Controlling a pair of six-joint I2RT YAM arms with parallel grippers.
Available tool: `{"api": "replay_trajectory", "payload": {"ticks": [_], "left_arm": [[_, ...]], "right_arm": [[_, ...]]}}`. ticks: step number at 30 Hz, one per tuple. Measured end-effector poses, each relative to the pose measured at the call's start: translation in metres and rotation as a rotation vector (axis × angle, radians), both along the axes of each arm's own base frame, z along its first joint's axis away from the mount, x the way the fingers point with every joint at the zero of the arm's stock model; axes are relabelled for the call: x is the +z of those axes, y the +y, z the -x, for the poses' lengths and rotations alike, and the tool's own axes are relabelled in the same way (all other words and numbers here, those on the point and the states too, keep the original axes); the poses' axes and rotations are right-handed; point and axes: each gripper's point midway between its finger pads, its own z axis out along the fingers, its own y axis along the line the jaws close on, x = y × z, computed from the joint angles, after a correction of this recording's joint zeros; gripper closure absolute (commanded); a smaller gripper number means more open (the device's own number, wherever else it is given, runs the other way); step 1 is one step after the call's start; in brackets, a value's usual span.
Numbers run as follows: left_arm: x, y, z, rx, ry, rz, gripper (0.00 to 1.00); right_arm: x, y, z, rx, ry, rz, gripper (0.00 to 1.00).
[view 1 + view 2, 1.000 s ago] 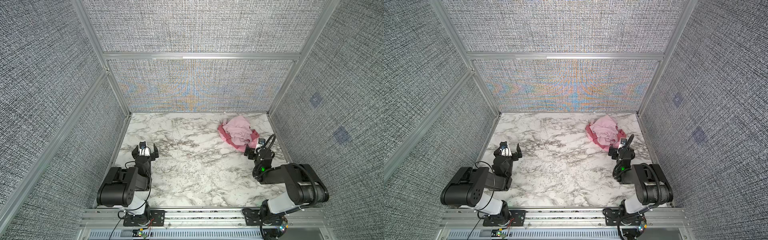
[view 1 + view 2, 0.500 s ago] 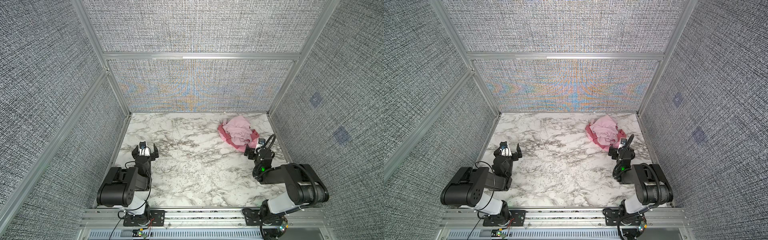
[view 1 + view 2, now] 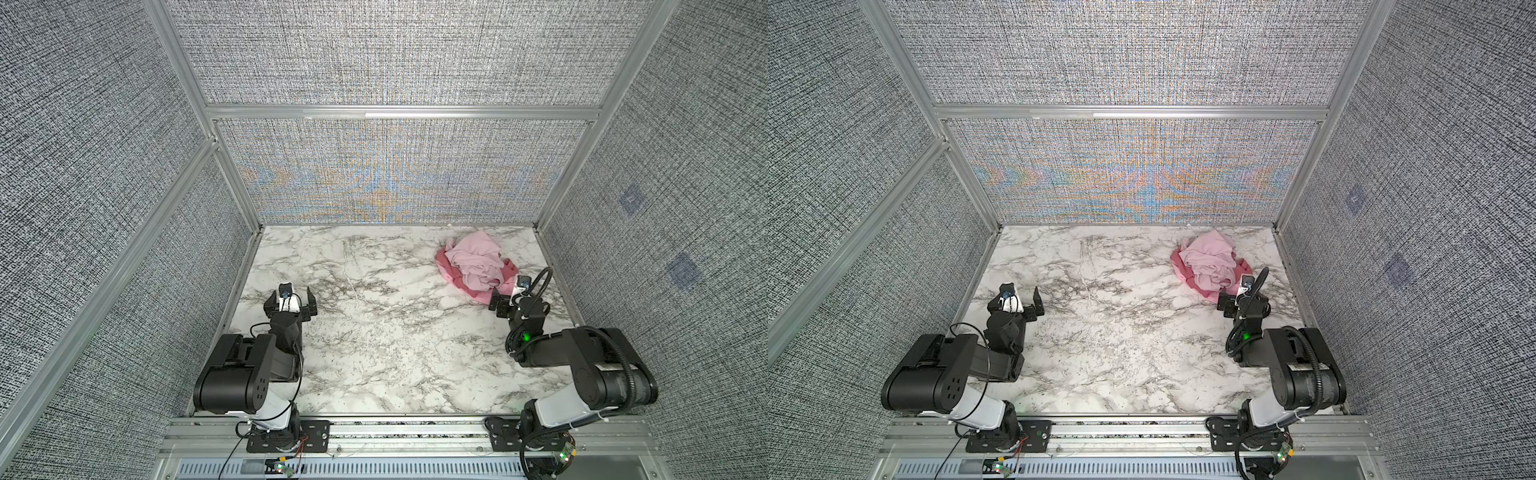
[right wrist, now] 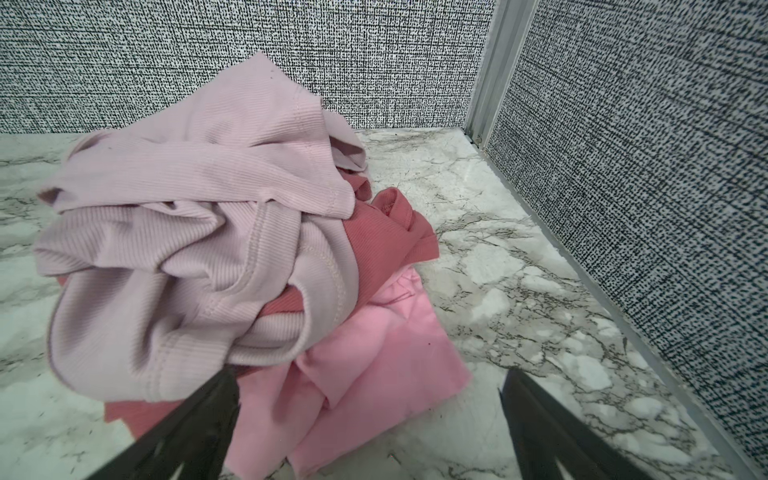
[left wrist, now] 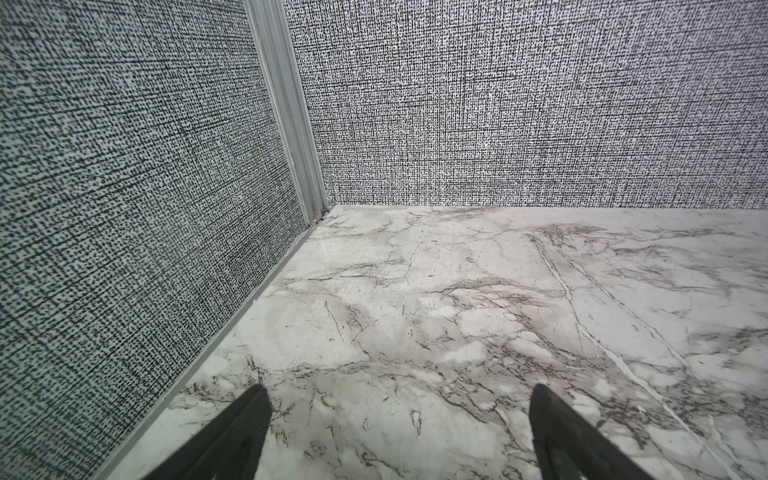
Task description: Pick out a specific cloth from the pile
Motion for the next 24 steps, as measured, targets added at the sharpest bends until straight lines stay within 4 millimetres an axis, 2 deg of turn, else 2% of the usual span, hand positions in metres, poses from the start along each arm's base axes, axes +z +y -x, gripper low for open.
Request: {"api": "replay_trajectory", "payload": {"ticks": [5, 8, 9, 11, 13, 15, 17, 20, 24], "left_arm": [[0.000, 0.000, 0.000, 0.000, -0.001, 0.000, 0.03], [0.007, -0.001, 0.001, -0.002, -0.013, -0.003, 0.18], [0.014, -0.001, 0.001, -0.003, -0.025, -0.005, 0.20], [0.041, -0.002, -0.001, 0.001, -0.069, -0.004, 0.25], [0.082, -0.004, -0.006, -0.004, -0.143, 0.003, 0.31], [0.118, -0.009, -0.012, -0.027, -0.192, 0.025, 0.33], [0.135, -0.017, -0.020, -0.059, -0.188, 0.071, 0.36], [0.138, -0.036, -0.033, -0.122, -0.117, 0.136, 0.39], [0.120, -0.074, -0.045, -0.218, 0.022, 0.196, 0.41]], "right_arm": [[0.001, -0.003, -0.002, 0.002, -0.002, -0.011, 0.01], [0.008, 0.000, 0.000, 0.013, -0.008, -0.014, 0.01], [0.015, 0.004, 0.001, 0.022, -0.016, -0.010, 0.01], [0.043, 0.013, 0.001, 0.045, -0.057, 0.002, 0.02], [0.085, 0.021, -0.001, 0.054, -0.133, 0.003, 0.07], [0.115, 0.029, -0.001, 0.058, -0.167, -0.005, 0.09], [0.133, 0.036, -0.002, 0.053, -0.166, -0.022, 0.11], [0.143, 0.062, -0.008, 0.106, -0.095, -0.038, 0.12], [0.124, 0.106, -0.010, 0.193, 0.056, -0.035, 0.14]]}}
